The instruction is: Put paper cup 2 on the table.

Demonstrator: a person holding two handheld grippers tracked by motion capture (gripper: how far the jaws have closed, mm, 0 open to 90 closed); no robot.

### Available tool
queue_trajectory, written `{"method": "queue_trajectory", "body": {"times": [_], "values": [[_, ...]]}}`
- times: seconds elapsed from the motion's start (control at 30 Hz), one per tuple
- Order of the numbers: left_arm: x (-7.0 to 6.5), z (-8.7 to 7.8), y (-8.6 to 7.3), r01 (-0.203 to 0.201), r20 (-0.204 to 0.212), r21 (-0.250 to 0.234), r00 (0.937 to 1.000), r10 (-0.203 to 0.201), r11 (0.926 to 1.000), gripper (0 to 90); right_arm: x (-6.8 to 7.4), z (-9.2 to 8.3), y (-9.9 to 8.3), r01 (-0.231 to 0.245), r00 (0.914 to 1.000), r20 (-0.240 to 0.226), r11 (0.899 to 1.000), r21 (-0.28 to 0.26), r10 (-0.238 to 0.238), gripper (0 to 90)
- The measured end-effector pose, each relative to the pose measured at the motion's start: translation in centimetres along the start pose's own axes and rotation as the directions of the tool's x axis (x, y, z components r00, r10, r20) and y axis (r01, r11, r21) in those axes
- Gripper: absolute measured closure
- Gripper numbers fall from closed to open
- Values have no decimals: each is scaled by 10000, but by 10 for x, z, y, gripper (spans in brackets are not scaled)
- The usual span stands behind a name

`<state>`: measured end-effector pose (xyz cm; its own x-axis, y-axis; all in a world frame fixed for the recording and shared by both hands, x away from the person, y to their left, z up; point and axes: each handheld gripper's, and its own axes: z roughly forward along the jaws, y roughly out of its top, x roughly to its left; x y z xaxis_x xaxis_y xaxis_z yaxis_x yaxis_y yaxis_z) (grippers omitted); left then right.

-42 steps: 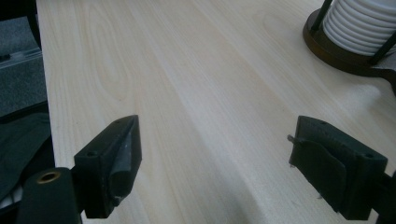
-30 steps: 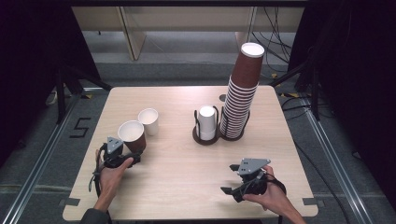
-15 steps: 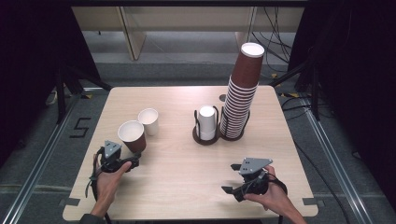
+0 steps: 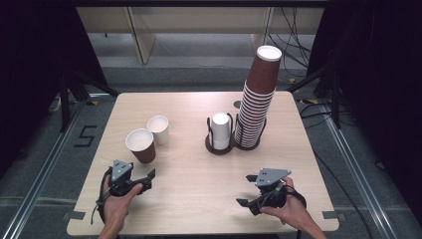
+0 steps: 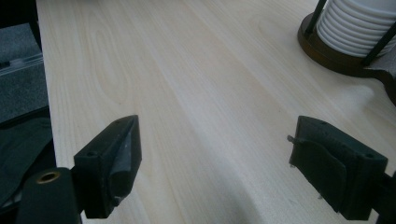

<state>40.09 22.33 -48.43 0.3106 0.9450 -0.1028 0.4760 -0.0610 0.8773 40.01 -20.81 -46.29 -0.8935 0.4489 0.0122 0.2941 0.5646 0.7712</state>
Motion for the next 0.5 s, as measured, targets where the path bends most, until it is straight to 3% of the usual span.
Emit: {"method": "queue_trajectory", "body": {"times": [0.17, 0.33, 0.5], "values": [[-15, -4, 0, -181, 514, -83, 9985, 185, 9998, 147, 0, 0, 0, 10, 10000, 3, 10000, -13, -10, 169], [-37, -5, -1, -310, 1474, -126, 9885, 325, 9994, 148, -1, -1, 0, -281, 9994, -213, 9991, -332, 274, 169], [-48, -7, -3, -540, 1762, -102, 9828, 550, 9985, 148, -1, -4, -1, -625, 9975, -377, 9967, -515, 606, 168]]}}
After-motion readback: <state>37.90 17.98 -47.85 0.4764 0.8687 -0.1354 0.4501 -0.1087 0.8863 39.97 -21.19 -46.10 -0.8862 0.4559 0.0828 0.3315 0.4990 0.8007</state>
